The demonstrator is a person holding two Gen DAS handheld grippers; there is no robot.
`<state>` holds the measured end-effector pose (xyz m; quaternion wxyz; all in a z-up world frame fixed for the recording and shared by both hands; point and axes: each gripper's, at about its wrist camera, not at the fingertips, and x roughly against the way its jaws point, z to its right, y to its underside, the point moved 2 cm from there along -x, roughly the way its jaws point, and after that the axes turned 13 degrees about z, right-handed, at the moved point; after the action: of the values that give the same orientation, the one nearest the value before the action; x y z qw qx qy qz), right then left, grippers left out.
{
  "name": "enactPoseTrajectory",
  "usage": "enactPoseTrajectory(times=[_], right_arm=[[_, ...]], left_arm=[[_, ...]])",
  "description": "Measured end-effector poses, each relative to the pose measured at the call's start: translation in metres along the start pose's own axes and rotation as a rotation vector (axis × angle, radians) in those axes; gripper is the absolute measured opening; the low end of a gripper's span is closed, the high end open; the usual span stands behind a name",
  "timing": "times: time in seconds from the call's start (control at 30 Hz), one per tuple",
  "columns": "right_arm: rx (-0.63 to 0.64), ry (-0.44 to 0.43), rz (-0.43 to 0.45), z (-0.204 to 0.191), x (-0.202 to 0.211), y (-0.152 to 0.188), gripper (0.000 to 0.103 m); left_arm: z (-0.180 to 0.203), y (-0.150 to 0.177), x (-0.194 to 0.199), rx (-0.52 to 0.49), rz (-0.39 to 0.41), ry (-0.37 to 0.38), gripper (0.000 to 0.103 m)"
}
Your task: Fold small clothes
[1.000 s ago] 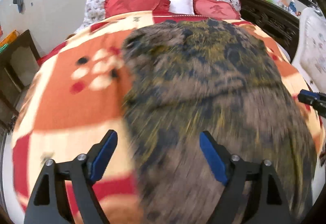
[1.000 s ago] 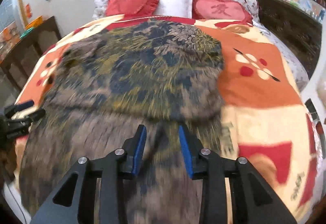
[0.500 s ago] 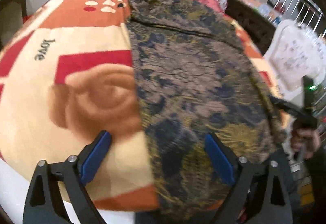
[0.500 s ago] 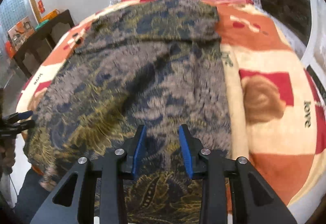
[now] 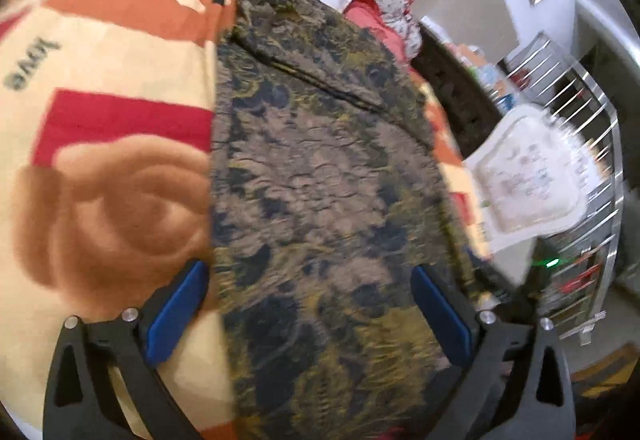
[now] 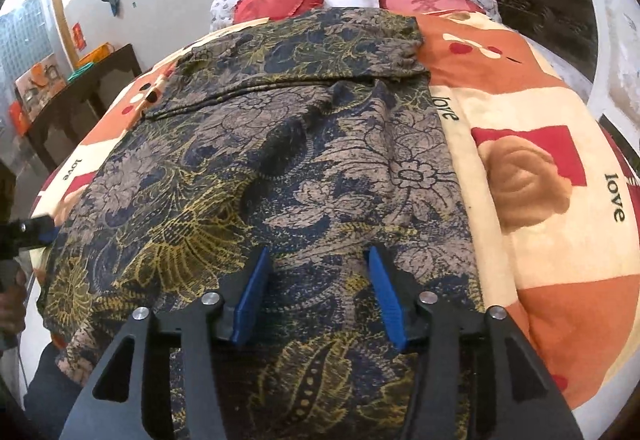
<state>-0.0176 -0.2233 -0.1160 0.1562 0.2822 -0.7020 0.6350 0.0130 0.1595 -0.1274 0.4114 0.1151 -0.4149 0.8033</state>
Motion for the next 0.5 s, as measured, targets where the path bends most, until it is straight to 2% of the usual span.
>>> enactPoseTrajectory(times=[0.13,0.23,0.27,0.37,0.43,0.47,0.5], right_arm=[[-0.002,-0.004,0.002,0.0,0.0,0.001,0.055],[-0.001,-0.002,0.002,0.0,0.0,0.001,0.055],[-0.002,-0.002,0.002,0.0,0.0,0.001,0.055],[-0.001,-0.003,0.001,0.0,-0.001,0.001,0.055],[0.001,-0.005,-0.007,0.0,-0.001,0.001,0.056],[0.008,-0.007,-0.022,0.0,0.0,-0.002,0.056],[0.011,-0.001,-0.044,0.001,0.003,-0.005,0.056]], left_arm=[[0.004,0.009,0.008,0.053,-0.049,0.101,0.101],[0.0,0.022,0.017,0.147,-0.083,0.186,0.098],[-0.002,0.024,0.02,0.17,-0.081,0.201,0.094],[-0.01,0.021,0.019,0.198,-0.087,0.17,0.08],[-0.01,0.019,0.017,0.215,-0.089,0.151,0.076],[-0.005,0.02,0.017,0.183,-0.092,0.127,0.075],[-0.001,0.022,0.019,0.144,-0.092,0.093,0.065]])
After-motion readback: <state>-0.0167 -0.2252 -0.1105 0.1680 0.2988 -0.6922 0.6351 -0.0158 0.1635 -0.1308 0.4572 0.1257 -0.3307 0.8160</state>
